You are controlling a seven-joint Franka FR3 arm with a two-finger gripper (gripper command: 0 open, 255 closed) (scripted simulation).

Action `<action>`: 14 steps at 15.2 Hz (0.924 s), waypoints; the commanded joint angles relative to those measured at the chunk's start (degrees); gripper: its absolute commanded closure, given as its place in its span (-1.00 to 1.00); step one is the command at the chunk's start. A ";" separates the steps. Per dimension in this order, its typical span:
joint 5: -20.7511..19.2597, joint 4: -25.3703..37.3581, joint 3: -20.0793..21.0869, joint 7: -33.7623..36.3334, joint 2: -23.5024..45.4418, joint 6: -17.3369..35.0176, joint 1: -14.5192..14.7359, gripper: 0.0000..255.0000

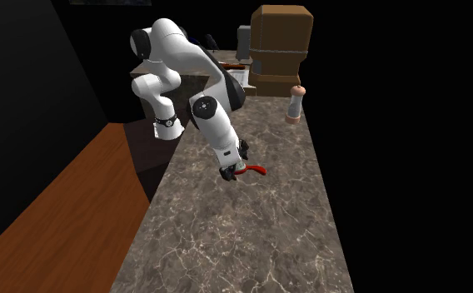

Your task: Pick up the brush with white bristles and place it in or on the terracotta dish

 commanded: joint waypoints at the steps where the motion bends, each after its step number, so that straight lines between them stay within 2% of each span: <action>1: 0.01 -0.03 0.01 -0.01 0.02 0.06 0.01 -1.00; 4: 0.01 -0.02 0.01 -0.01 0.02 0.05 0.01 -1.00; 5: 0.01 -0.02 0.01 -0.01 0.02 0.05 0.01 1.00; 14: 0.01 -0.03 0.01 -0.01 0.02 0.06 0.01 1.00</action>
